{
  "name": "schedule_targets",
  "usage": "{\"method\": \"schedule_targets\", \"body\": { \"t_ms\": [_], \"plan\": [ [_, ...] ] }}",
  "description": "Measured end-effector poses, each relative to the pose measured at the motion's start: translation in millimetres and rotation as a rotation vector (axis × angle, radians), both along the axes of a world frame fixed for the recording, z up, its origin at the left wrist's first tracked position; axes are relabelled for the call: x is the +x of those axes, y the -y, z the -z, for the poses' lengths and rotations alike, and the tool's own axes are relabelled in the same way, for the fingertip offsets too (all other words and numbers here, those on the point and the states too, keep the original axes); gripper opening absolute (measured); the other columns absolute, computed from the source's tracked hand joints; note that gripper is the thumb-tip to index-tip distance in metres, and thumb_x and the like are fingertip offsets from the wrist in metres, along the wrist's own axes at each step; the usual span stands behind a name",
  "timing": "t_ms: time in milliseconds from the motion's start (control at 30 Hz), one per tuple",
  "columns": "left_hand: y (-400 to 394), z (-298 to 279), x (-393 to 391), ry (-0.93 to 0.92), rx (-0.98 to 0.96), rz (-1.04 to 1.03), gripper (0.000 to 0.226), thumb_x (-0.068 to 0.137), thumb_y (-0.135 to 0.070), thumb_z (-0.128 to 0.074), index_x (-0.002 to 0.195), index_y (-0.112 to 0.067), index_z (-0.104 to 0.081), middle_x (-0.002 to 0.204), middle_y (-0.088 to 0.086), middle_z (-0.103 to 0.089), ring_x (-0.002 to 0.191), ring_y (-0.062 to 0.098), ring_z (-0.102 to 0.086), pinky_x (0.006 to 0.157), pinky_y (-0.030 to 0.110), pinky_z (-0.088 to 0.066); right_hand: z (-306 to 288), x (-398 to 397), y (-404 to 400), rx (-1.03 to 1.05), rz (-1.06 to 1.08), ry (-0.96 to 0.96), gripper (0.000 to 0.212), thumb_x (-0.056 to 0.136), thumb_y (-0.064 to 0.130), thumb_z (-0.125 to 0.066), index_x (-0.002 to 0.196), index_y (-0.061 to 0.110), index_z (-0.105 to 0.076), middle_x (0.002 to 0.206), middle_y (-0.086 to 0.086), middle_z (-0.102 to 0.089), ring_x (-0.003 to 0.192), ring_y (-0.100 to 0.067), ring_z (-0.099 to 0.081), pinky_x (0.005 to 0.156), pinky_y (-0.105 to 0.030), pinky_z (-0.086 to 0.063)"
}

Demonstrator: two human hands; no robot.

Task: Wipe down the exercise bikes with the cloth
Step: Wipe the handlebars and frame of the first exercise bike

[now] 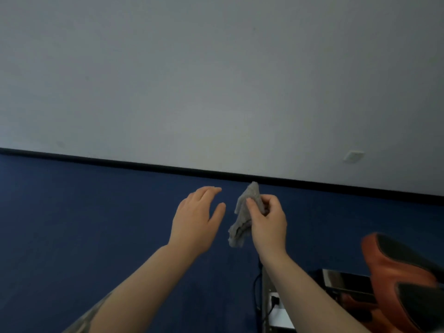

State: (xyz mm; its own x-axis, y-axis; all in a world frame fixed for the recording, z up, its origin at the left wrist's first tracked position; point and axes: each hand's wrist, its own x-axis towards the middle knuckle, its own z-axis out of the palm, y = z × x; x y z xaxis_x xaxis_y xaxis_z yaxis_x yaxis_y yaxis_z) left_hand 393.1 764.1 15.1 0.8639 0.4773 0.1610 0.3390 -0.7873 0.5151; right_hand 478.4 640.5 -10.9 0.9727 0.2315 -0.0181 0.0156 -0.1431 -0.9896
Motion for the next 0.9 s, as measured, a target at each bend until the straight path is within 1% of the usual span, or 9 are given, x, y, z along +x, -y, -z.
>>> {"method": "schedule_targets", "body": {
  "t_ms": [100,267,333,400,533,633,767,833,900],
  "plan": [
    [-44,1,19,0.01,-0.046,-0.007,0.042,0.097,-0.038,-0.044,0.136,-0.023,-0.047,0.139,-0.007,-0.049,0.124,0.013,-0.046,0.106,0.032,-0.035,0,20,-40,-0.055,0.02,0.005,0.007,0.09,0.03,-0.062,0.091,0.026,-0.057,0.084,0.011,-0.063,0.071,0.006,-0.059,0.054,-0.01,-0.043],
    [-115,14,61,-0.013,-0.094,0.061,0.043,0.097,-0.04,-0.042,0.137,-0.025,-0.046,0.139,-0.009,-0.049,0.125,0.01,-0.045,0.107,0.034,-0.037,7,57,-101,-0.178,0.051,0.049,0.008,0.091,0.032,-0.061,0.087,0.03,-0.054,0.079,0.012,-0.063,0.07,0.007,-0.059,0.051,-0.011,-0.042],
    [-146,21,90,-0.02,-0.096,0.114,0.043,0.097,-0.039,-0.043,0.137,-0.023,-0.046,0.14,-0.008,-0.049,0.125,0.012,-0.045,0.107,0.034,-0.037,11,75,-124,-0.216,0.084,0.034,0.008,0.091,0.033,-0.061,0.088,0.03,-0.054,0.08,0.012,-0.063,0.07,0.004,-0.06,0.053,-0.013,-0.042],
    [-172,23,124,-0.043,-0.087,0.203,0.043,0.097,-0.038,-0.043,0.137,-0.022,-0.046,0.14,-0.007,-0.049,0.125,0.013,-0.046,0.106,0.034,-0.037,13,93,-143,-0.233,0.164,0.02,0.008,0.091,0.033,-0.061,0.089,0.03,-0.054,0.082,0.012,-0.063,0.071,0.002,-0.06,0.056,-0.018,-0.046],
    [-204,31,190,-0.076,-0.08,0.369,0.042,0.098,-0.039,-0.043,0.137,-0.023,-0.046,0.138,-0.007,-0.05,0.125,0.012,-0.046,0.105,0.031,-0.036,18,130,-159,-0.328,0.288,0.046,0.011,0.09,0.032,-0.061,0.084,0.033,-0.052,0.079,0.012,-0.062,0.069,0.0,-0.059,0.057,-0.024,-0.05],
    [-200,34,233,-0.095,-0.108,0.49,0.042,0.098,-0.037,-0.044,0.136,-0.021,-0.048,0.137,-0.004,-0.051,0.124,0.014,-0.047,0.105,0.033,-0.037,21,151,-156,-0.427,0.352,0.04,0.01,0.092,0.032,-0.057,0.084,0.033,-0.051,0.082,0.012,-0.06,0.07,-0.003,-0.058,0.058,-0.028,-0.05],
    [-164,41,290,-0.13,-0.137,0.719,0.042,0.098,-0.039,-0.043,0.137,-0.023,-0.046,0.14,-0.006,-0.049,0.127,0.012,-0.045,0.107,0.034,-0.036,28,181,-131,-0.492,0.515,-0.012,0.014,0.093,0.035,-0.056,0.082,0.038,-0.047,0.082,0.014,-0.057,0.067,-0.001,-0.056,0.053,-0.022,-0.041],
    [-143,43,321,-0.119,-0.138,0.817,0.042,0.098,-0.039,-0.043,0.137,-0.023,-0.047,0.139,-0.006,-0.05,0.126,0.012,-0.045,0.107,0.034,-0.036,32,200,-115,-0.484,0.598,-0.036,0.013,0.092,0.034,-0.057,0.083,0.038,-0.048,0.084,0.014,-0.057,0.07,-0.001,-0.056,0.055,-0.024,-0.044],
    [-120,41,355,-0.095,-0.148,0.891,0.042,0.098,-0.037,-0.045,0.136,-0.021,-0.048,0.139,-0.004,-0.051,0.125,0.013,-0.047,0.107,0.033,-0.036,35,222,-98,-0.457,0.673,-0.052,0.01,0.092,0.035,-0.056,0.084,0.036,-0.05,0.084,0.012,-0.059,0.072,-0.003,-0.057,0.059,-0.029,-0.049]
  ]
}}
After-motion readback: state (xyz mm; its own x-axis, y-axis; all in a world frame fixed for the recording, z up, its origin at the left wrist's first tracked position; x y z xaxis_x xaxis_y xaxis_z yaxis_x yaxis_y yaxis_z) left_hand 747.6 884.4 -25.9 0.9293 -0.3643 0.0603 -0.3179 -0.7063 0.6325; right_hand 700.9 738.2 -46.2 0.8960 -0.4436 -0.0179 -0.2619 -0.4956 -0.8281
